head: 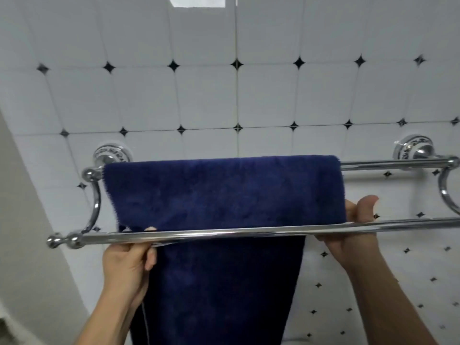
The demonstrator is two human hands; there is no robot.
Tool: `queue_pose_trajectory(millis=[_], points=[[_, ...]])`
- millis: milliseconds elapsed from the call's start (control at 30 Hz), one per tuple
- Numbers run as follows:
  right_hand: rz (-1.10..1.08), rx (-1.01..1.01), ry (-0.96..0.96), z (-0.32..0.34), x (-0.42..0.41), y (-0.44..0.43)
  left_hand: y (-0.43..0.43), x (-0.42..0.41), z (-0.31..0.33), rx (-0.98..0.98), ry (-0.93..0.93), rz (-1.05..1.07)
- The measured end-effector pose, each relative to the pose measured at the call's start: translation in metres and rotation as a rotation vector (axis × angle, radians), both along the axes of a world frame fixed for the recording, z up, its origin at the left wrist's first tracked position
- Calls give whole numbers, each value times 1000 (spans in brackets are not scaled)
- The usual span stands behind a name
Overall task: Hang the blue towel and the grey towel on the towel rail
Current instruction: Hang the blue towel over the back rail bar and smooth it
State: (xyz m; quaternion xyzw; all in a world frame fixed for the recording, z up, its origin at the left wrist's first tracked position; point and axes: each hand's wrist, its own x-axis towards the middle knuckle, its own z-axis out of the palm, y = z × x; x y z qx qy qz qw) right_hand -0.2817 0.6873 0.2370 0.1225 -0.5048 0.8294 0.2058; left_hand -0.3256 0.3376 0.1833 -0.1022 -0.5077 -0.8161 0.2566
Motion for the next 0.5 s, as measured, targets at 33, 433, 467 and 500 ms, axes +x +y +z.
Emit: queue_pose_trajectory(millis=[33,433,467,500], points=[[-98,6,-82,0,-2,3,0,2,1,18,-13,-2],[-249,340,-40,-38,9,19,-23,17,-8,-55,-94,-29],[-271,366,-52,-42,13,20,-25,18,-13,-72,-108,-34],[-278,394,-73,-46,19,19,-27,20,-17,-91,-122,-44]])
